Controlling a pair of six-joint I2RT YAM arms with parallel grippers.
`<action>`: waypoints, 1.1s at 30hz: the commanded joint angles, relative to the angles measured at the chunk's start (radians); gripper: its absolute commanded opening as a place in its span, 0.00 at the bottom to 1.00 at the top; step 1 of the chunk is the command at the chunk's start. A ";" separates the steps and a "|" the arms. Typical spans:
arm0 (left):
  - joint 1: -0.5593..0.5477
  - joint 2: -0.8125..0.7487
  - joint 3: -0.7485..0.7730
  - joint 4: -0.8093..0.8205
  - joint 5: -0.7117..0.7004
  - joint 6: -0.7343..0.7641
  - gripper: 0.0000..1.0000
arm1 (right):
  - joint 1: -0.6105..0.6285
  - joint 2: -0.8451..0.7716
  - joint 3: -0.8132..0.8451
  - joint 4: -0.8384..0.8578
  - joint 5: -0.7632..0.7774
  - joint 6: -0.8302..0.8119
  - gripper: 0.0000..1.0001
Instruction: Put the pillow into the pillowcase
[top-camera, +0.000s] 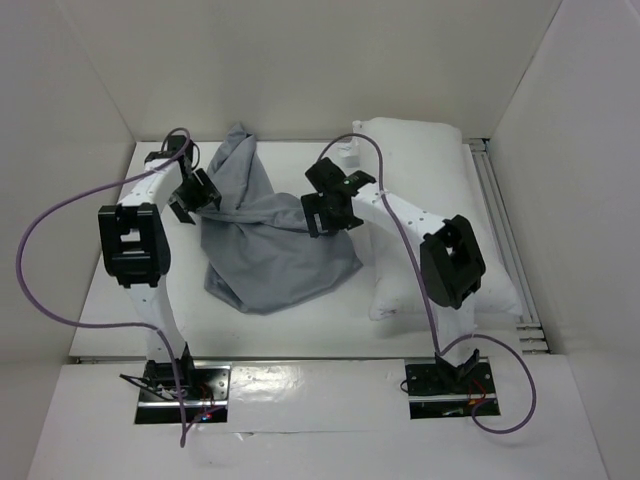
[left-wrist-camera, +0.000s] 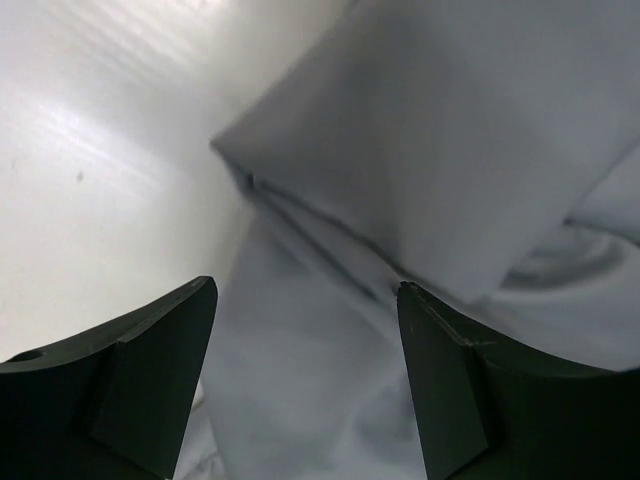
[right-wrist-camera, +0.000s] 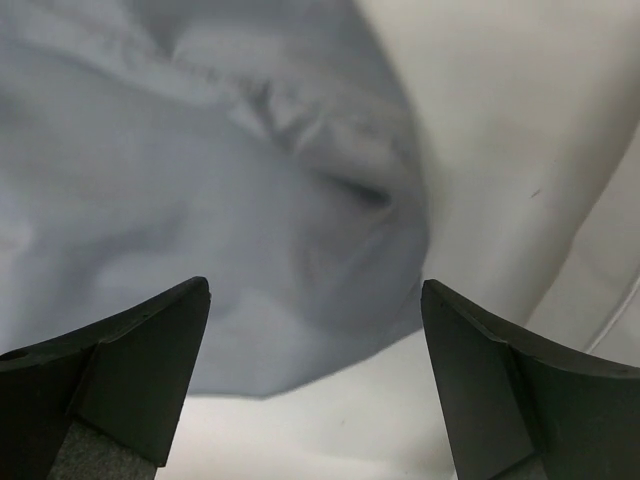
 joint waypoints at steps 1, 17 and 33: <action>0.004 0.071 0.098 -0.017 -0.007 -0.011 0.87 | -0.029 0.097 0.093 -0.027 0.096 -0.036 0.94; 0.027 0.154 0.316 -0.029 0.045 0.009 0.00 | -0.069 0.239 0.178 0.073 -0.090 -0.093 0.00; 0.133 -0.570 0.238 0.012 -0.053 -0.080 0.00 | 0.069 -0.109 0.018 -0.016 -0.062 -0.148 0.00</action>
